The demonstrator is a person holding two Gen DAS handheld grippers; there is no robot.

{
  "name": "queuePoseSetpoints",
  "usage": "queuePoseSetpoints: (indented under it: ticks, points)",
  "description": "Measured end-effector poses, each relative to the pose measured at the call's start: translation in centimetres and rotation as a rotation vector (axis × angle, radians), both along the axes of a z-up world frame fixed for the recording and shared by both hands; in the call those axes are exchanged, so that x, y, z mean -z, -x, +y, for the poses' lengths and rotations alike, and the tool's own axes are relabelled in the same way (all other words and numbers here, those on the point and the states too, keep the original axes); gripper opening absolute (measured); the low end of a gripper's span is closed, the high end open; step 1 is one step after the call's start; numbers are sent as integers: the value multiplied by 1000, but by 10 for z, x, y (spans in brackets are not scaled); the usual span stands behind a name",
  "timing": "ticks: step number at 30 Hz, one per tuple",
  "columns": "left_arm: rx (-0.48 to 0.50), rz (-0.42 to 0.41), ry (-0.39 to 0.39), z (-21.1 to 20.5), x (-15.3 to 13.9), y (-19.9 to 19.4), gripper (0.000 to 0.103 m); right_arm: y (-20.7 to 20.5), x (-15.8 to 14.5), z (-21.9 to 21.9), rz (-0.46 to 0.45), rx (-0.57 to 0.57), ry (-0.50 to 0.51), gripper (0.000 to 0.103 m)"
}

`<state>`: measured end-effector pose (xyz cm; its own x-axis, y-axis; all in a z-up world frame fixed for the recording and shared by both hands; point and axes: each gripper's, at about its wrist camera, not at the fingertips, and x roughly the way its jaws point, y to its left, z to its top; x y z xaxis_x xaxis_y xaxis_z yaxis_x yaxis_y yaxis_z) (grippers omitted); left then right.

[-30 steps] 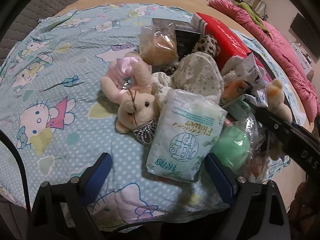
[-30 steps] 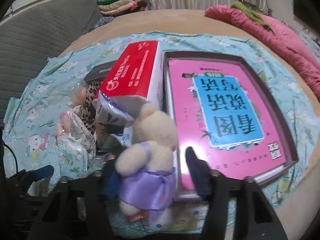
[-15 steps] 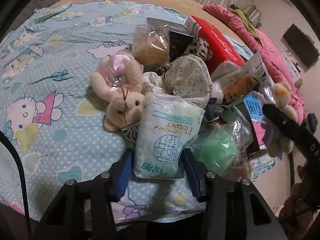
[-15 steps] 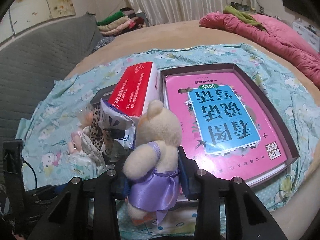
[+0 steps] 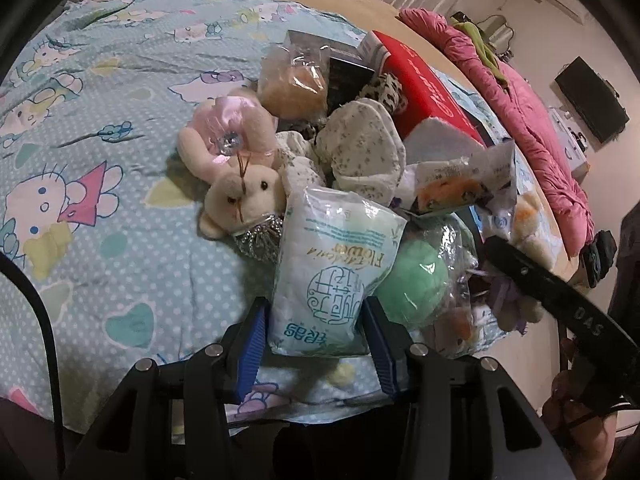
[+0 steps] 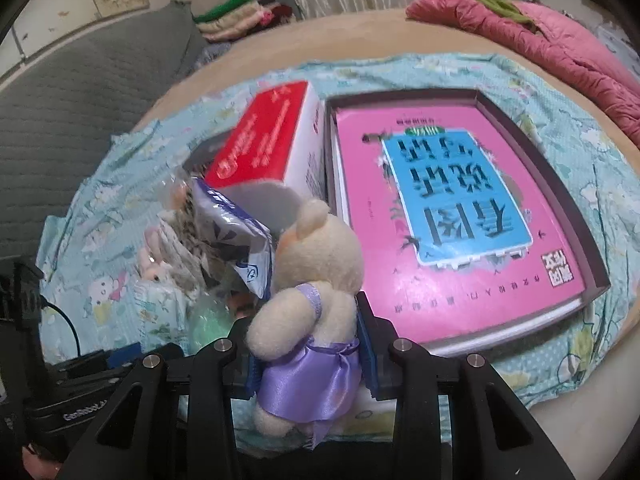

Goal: Organize soft objects
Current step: 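Grasp the purple-dressed plush bear with the right gripper while the left gripper grasps the white tissue packet, then carry the bear with the right gripper while the left gripper carries the tissue packet onto the pink book box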

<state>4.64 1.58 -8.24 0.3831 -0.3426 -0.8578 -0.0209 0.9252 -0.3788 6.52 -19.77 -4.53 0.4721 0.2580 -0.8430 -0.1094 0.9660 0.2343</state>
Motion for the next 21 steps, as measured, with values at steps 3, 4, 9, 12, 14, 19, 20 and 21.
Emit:
queuePoseSetpoints:
  ticks: [3,4,9,12,14,19,20,21]
  points:
    - [2,4,-3,0,0,2,48,0,2,-2,9,5,-3,40]
    - [1,3,-4,1,0,3,48,1,1,-1,12,3,5,40]
    - [8,-13,-3,1,-5,9,48,7,-7,-3,-26,11,21,38]
    - [19,-35,-2,-1,-12,12,48,13,-18,-10,-73,35,13,38]
    - [24,-58,2,-1,-22,15,48,15,-25,-15,-101,53,10,38]
    - [31,-104,14,-4,-48,21,48,23,-47,-29,-185,95,-31,38]
    - [32,-111,21,-4,-53,21,48,23,-52,-31,-201,100,-38,38]
    - [30,-120,25,-6,-57,20,48,25,-55,-33,-216,105,-45,38]
